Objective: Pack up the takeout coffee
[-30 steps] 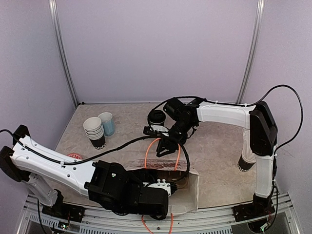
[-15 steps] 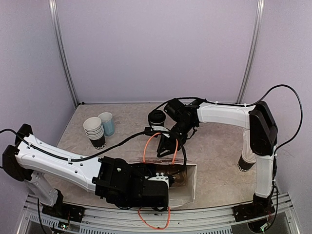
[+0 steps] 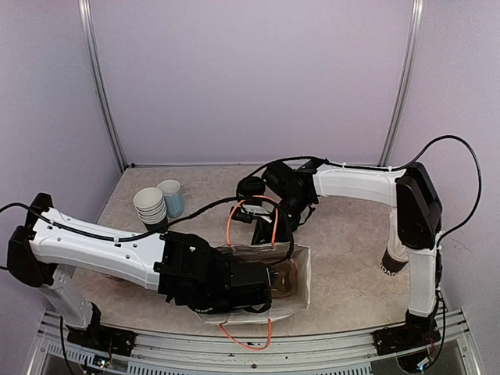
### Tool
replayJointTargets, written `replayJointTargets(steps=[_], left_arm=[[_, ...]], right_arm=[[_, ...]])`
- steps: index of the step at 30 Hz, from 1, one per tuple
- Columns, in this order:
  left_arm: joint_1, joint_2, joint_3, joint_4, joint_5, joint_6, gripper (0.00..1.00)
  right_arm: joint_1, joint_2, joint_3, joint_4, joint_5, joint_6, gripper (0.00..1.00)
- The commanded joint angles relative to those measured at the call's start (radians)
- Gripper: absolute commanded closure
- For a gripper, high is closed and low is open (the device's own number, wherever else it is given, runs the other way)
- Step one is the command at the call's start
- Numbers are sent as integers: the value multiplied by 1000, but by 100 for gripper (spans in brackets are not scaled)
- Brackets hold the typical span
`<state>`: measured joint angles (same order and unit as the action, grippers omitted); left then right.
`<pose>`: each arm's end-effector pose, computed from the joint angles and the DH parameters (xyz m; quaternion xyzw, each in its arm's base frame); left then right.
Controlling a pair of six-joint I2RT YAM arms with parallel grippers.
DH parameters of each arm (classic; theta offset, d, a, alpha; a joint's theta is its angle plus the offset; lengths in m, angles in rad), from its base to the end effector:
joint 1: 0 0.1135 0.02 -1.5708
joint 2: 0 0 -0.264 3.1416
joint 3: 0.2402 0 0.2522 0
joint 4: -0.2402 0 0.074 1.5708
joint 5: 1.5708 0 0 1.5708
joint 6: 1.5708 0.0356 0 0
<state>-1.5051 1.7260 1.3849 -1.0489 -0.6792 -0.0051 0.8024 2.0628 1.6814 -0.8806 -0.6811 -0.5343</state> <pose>0.0440 -0.3278 0.2489 0.6181 0.7076 0.1832 0.2894 0.2795 0.3214 0.2138 -0.6175 0.6991 0.3464 0.0995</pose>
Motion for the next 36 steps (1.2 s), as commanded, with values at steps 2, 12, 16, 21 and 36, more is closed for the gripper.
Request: replayJointTargets(steps=[2,12,16,21,36], left_arm=[[40,29,65,-67,208,-14,40],[60,69,133,-123,360,-38,40],[80,90,139,-119,422,-40,40],[123,133,138,-115,507,-43,39],[211,221,166,-104,640,-51,37]], right_arm=[[13,33,12,-99,-101,-51,68],[16,-4,31,-130,-41,-58,67],[-9,-43,32,-148,-11,-59,67],[-63,-105,26,-160,-3,-54,66],[-177,-208,-44,-154,-64,-66,66]])
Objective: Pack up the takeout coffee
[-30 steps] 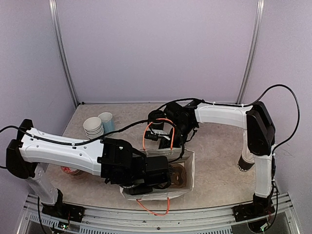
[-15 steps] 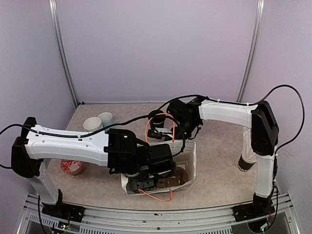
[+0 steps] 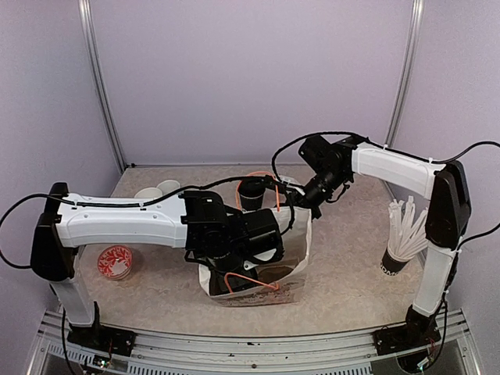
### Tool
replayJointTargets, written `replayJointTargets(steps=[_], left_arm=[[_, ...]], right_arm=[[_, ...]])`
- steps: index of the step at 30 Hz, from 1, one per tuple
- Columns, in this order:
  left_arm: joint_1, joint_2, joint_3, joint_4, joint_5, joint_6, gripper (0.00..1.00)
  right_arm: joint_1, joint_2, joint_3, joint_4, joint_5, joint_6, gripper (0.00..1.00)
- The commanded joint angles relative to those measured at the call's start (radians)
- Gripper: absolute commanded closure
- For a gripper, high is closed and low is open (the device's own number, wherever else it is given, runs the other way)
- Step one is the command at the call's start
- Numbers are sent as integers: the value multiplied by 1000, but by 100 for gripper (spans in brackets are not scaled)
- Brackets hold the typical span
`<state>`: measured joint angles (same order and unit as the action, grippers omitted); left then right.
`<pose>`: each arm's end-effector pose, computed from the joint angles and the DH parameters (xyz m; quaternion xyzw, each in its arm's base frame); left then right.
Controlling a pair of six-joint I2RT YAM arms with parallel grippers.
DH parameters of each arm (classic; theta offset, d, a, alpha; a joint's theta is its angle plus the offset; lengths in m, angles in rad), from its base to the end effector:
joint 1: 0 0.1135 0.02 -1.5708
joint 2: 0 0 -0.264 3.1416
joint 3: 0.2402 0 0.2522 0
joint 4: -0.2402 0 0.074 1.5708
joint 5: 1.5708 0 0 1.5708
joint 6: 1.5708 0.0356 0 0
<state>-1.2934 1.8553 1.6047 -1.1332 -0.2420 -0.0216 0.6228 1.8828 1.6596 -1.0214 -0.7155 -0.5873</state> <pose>0.1086 -0.3501 0.2576 0.5779 0.8019 0.0385 0.1468 0.2995 0.2438 0.2735 -0.5725 0.7278 0.3482 0.1459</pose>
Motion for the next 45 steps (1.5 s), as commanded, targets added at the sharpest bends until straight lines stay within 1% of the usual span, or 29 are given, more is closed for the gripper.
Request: replayJointTargets(steps=[1,4,8,14,22,25,30,34,36,41,43,45], left_arm=[[-1,86,-51,-21,202,-40,37],[-2,73,-36,-27,183,-60,34],[-2,32,4,-40,104,-88,27],[-1,-10,75,-56,56,-106,19],[-1,-46,149,-65,-12,-109,14],[2,-58,199,-54,-76,-103,14],[21,-92,235,8,-120,-63,14],[30,-98,283,15,-181,-55,15],[29,-103,328,13,-194,-61,17],[6,-150,420,26,-171,-73,22],[-7,-187,423,56,-204,-75,25],[-10,-233,391,99,-228,-73,28]], right_arm=[[3,-28,-23,-13,-31,-11,66],[3,-33,-21,-10,-33,-7,66],[3,-37,-10,-21,-27,-3,66],[0,-50,-5,-40,-4,-3,64],[-8,-45,25,-67,17,-3,63],[-12,-36,52,-86,28,-3,63],[-19,-30,81,-105,47,0,63],[-20,-28,92,-108,50,7,63],[-20,-26,94,-110,48,10,63],[-20,-23,100,-122,54,7,63],[-20,-22,98,-123,56,5,63],[-21,-20,98,-125,56,5,63]])
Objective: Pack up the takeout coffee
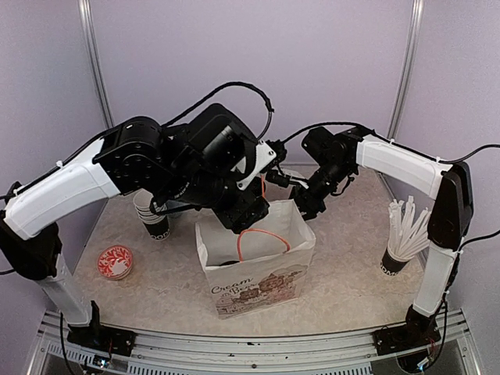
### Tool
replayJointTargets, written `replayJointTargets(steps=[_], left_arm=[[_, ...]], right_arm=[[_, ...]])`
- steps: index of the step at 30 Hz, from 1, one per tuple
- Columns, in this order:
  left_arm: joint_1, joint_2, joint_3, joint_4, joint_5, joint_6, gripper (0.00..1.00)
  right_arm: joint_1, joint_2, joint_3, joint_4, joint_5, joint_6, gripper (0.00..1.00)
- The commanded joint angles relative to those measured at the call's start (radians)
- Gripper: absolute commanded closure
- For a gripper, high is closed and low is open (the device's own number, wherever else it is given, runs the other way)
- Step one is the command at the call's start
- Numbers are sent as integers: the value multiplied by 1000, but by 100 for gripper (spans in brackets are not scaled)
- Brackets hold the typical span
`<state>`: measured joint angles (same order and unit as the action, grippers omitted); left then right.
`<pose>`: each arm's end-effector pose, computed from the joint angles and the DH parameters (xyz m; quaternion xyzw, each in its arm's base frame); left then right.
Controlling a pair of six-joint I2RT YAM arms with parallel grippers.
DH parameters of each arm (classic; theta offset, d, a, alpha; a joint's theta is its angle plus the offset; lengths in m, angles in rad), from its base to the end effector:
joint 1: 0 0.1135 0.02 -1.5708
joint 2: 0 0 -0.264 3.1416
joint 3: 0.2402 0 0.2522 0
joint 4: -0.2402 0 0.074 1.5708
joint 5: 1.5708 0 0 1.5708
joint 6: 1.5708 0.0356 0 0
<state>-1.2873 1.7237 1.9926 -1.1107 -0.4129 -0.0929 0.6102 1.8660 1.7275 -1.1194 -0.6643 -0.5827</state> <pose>0.1120 -0.3334 0.4178 0.4538 0.7973 -0.0744 0.3910 0.2981 0.2352 0.2946 -0.5666 0.7440 0.3241 0.1429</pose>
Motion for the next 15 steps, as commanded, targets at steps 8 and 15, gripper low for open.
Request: replayJointTargets(steps=[8,15], left_arm=[[92,-292,-253,200,10,-62,20],[277,-332,-412,377,350,-121,20]], right_arm=[[-9,2,36,-30,18,3,63],[-9,3,31,-26,28,7,63]])
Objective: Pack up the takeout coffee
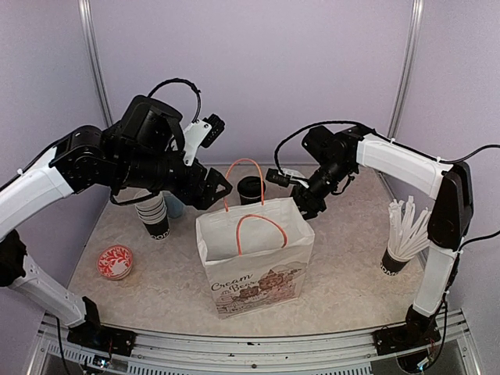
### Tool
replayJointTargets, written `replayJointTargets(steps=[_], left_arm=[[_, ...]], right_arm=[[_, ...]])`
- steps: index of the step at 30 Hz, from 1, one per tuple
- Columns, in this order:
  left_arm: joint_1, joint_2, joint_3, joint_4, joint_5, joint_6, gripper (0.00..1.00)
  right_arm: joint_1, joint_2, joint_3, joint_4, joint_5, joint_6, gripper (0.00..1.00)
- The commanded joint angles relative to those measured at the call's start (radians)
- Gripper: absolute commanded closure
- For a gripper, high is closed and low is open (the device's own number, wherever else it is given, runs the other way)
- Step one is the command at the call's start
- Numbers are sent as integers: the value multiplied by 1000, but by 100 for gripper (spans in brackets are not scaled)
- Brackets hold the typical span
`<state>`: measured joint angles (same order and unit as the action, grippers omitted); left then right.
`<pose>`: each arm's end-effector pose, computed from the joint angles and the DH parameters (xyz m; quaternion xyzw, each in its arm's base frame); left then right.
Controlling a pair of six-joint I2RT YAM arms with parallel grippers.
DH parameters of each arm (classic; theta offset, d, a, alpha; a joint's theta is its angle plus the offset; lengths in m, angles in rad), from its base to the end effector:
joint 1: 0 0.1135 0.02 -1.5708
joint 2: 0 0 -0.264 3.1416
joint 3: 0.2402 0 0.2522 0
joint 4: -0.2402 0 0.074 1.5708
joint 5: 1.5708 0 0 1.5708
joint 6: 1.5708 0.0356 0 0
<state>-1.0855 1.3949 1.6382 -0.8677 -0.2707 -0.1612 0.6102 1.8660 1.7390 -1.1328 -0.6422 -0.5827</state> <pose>0.1413 -0.2476 0.4274 0.3382 0.8169 -0.1661 0.4368 0.2982 0.2345 0.2970 -0.5670 0.7481 0.3138 0.1427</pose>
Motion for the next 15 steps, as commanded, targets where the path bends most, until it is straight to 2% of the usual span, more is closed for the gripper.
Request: replayJointTargets(steps=[1,4,8,10,15], left_arm=[[105,1,-62,146,226,-66,20],[192,30,-64,167,327,-79,25],[261,69,-61,233,498,-42,49],[280,92,-45,244,566,-15,58],[309,147,-8,237,656,14,60]], right_arm=[[-9,0,17,-13,6,7,63],[-9,-7,11,-9,10,9,63],[-9,-11,11,-7,18,11,65],[-10,-9,13,-5,22,11,67],[-16,3,20,-7,26,14,67]])
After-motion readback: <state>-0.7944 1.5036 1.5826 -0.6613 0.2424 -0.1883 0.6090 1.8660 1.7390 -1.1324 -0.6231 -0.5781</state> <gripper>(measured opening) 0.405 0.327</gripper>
